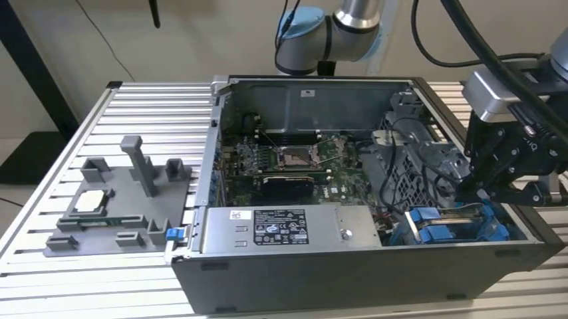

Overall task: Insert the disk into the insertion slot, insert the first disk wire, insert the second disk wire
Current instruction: 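Insert the disk into the insertion slot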

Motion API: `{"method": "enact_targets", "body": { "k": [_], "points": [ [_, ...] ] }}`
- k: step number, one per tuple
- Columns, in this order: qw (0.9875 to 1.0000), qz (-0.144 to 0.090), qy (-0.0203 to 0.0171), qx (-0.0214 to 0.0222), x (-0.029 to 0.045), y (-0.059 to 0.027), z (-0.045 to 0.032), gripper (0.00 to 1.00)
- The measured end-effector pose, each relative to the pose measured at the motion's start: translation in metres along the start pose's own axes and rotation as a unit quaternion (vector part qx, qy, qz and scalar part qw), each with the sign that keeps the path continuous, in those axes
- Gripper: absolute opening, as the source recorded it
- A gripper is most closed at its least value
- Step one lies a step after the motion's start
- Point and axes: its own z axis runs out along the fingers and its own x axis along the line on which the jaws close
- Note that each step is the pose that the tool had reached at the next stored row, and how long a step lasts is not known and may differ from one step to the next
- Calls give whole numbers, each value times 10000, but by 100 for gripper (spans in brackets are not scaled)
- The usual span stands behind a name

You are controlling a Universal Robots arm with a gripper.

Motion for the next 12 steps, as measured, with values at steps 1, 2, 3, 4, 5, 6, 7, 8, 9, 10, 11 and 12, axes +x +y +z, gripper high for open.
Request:
{"method": "enact_targets", "body": {
  "k": [1, 2, 3, 4, 5, 6, 7, 8, 9, 10, 11, 12],
  "points": [
    [10000, 0, 0, 0, 0, 0, 0, 0],
    [10000, 0, 0, 0, 0, 0, 0, 0],
    [10000, 0, 0, 0, 0, 0, 0, 0],
    [10000, 0, -1, 0, 0, 0, 0, 0],
    [10000, 0, -1, 0, 0, 0, 0, 0],
    [10000, 0, -1, 0, 0, 0, 0, 0],
    [10000, 0, 0, 0, 0, 0, 1, 0],
    [10000, 0, 0, 0, 0, 0, 4, 0],
    [10000, 0, 0, 0, 1, 0, 11, 0],
    [10000, 0, 1, 0, 3, -2, 19, 0],
    [10000, 0, 5, 0, 4, -4, 28, 0],
    [10000, 0, 14, 2, 5, -5, 40, 0]
  ]
}}
